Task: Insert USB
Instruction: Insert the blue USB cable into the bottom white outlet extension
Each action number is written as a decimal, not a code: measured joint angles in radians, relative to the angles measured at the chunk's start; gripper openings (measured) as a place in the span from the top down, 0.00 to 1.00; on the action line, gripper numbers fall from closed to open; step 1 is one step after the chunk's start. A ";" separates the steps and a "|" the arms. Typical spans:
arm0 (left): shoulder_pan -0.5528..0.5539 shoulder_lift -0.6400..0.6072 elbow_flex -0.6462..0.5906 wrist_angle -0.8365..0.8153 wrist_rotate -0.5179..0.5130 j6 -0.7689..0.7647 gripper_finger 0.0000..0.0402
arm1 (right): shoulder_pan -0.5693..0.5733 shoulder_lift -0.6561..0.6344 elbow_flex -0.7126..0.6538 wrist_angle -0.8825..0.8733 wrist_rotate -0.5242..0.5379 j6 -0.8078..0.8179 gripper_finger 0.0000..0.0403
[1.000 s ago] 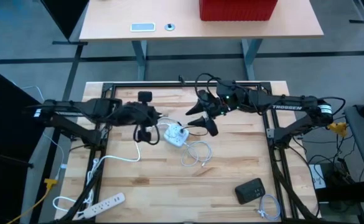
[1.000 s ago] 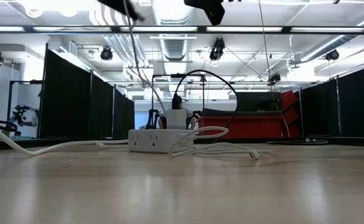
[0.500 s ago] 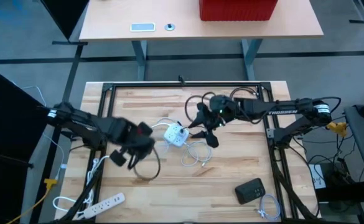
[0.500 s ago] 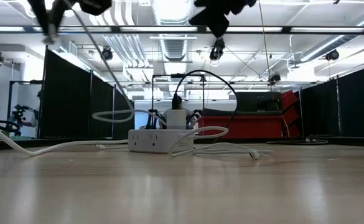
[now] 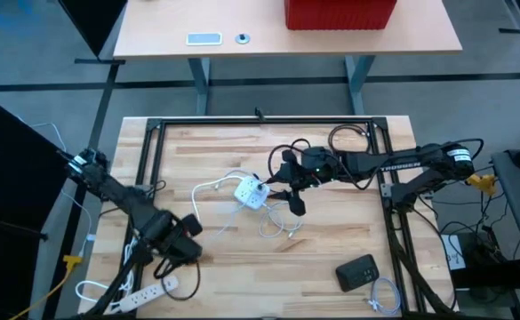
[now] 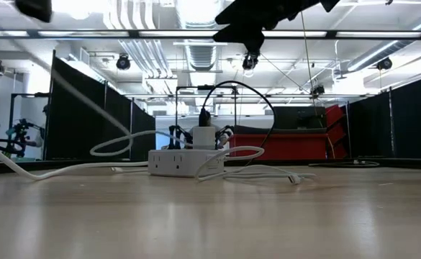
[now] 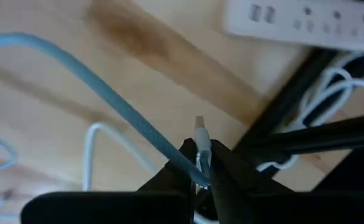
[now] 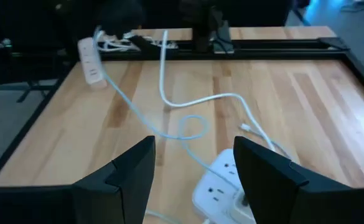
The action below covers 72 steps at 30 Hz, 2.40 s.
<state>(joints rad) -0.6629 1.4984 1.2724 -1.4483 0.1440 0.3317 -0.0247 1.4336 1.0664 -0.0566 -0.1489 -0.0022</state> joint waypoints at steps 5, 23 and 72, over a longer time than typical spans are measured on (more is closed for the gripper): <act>-0.031 0.068 -0.011 0.043 0.083 -0.002 0.95 | 0.024 0.023 -0.005 0.073 0.019 -0.061 0.50; -0.129 0.246 0.008 0.258 0.110 0.022 0.95 | 0.029 0.114 -0.003 0.167 0.019 -0.115 0.50; -0.277 0.313 -0.128 0.472 0.147 -0.159 0.95 | 0.036 0.113 -0.002 0.201 0.021 -0.075 0.50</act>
<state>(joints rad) -0.9398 1.8114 1.1445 -0.9763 0.2909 0.1728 0.0109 1.5467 1.0641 0.1448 -0.1280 -0.0776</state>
